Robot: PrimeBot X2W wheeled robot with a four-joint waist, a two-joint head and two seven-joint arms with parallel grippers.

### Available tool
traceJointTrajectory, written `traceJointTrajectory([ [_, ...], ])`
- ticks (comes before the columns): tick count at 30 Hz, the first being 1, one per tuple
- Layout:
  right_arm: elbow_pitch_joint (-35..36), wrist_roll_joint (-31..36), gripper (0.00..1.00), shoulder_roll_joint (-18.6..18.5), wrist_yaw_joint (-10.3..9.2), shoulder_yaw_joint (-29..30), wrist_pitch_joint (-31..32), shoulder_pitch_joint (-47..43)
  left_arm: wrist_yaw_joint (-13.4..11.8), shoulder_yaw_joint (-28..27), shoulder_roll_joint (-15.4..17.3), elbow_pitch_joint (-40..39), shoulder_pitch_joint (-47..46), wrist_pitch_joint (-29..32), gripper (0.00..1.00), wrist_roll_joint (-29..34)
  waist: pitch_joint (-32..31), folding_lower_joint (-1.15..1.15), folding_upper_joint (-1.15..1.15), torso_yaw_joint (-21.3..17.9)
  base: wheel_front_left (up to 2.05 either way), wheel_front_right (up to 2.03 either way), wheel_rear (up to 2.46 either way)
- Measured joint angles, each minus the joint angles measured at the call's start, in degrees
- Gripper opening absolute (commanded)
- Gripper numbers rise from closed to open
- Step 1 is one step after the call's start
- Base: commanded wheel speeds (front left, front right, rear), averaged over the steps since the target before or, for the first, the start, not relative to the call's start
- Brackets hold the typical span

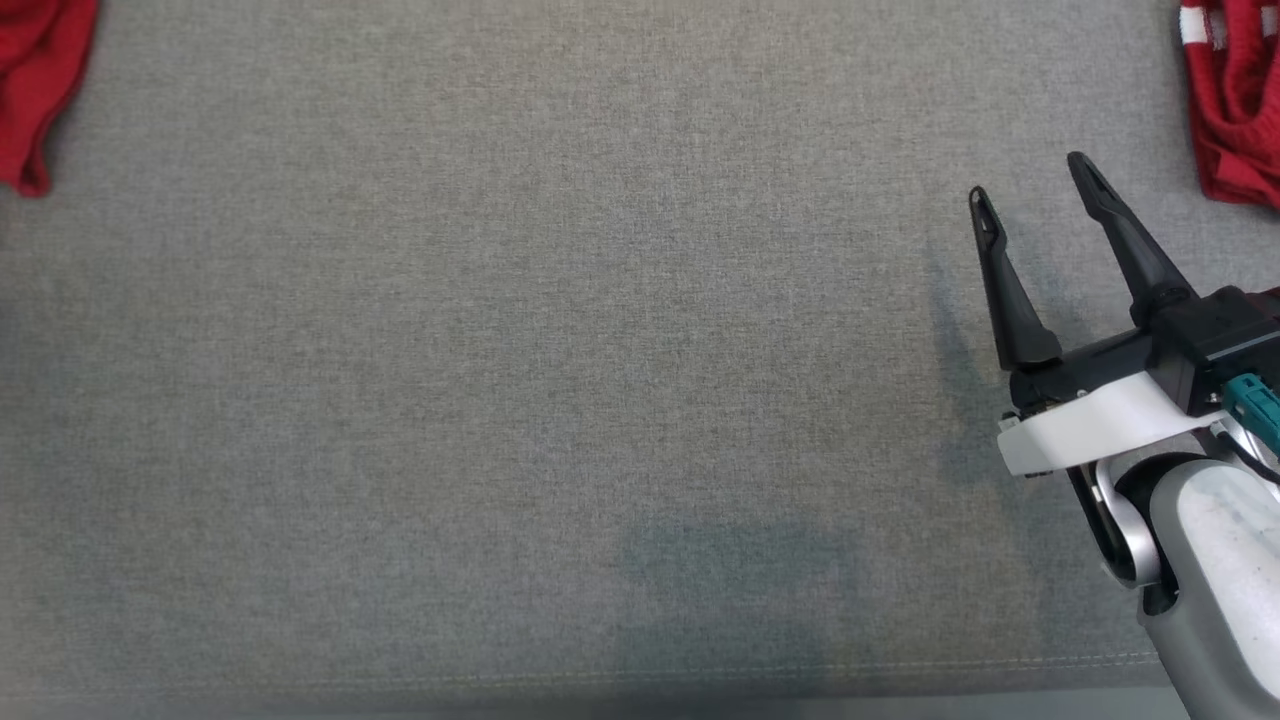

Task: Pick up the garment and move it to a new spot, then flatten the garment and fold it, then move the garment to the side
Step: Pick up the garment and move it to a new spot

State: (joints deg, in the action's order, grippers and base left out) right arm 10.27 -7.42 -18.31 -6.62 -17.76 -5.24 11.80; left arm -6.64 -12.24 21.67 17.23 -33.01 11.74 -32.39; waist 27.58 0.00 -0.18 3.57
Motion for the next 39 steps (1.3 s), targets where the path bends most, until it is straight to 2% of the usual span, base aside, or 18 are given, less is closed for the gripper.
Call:
traceJointTrajectory([
  [7,1.05,0.01,1.0,-0.32,-0.02,0.76,0.26,0.76,0.0,2.09,-0.71,4.65,-1.36,0.07,1.0,2.09,4.72,0.0,0.0,-1.46,0.0,0.0,0.0],
  [18,2.1,0.46,1.0,-1.55,-0.02,1.43,0.86,0.9,-0.02,0.22,-0.25,13.17,-4.75,-3.65,1.0,5.14,7.67,0.0,0.0,-2.67,0.0,0.0,0.0],
  [19,2.15,0.51,1.0,-1.54,-0.02,1.31,1.11,0.91,-0.02,0.03,-0.12,13.86,-4.89,-4.26,0.94,5.7,7.67,0.0,0.0,-2.78,0.0,0.0,0.0],
  [20,2.2,0.51,1.0,-1.54,-0.02,1.24,1.24,0.9,-0.02,-0.31,0.04,14.41,-4.93,-4.9,0.7,6.03,7.65,0.0,0.0,-2.89,0.0,0.0,0.0],
  [21,2.22,0.51,1.0,-1.55,-0.02,1.27,1.25,0.9,-0.02,-0.59,0.14,15.16,-5.12,-5.56,0.42,6.05,7.6,0.0,0.0,-2.96,0.0,0.0,0.0],
  [22,2.23,0.51,1.0,-1.56,-0.02,1.3,1.25,0.9,-0.02,-0.76,0.18,15.83,-5.37,-6.19,0.0,6.06,7.52,0.0,0.0,-3.01,0.0,0.0,0.0],
  [30,1.85,0.48,1.0,-1.31,-0.02,1.49,0.96,0.91,-0.13,-1.25,0.48,19.23,-7.34,-12.59,0.0,8.06,6.07,0.0,0.0,-3.2,0.0,0.0,0.0],
  [34,0.67,0.35,1.0,-0.41,-0.02,1.47,-0.21,1.02,-0.08,0.93,1.93,18.38,-10.1,-17.3,0.0,10.65,4.58,0.0,0.0,-3.26,0.0,0.0,0.0],
  [36,-0.08,0.09,1.0,0.33,-0.02,1.38,-0.78,1.43,0.56,2.32,2.63,17.14,-11.6,-19.41,0.0,12.18,3.62,0.0,0.0,-3.29,0.0,0.0,0.0],
  [39,-1.38,-0.25,1.0,1.12,-0.02,1.14,-2.13,2.41,2.88,5.01,2.61,15.18,-13.98,-21.7,0.0,12.91,1.93,0.0,0.0,-3.34,0.0,0.0,0.0],
])
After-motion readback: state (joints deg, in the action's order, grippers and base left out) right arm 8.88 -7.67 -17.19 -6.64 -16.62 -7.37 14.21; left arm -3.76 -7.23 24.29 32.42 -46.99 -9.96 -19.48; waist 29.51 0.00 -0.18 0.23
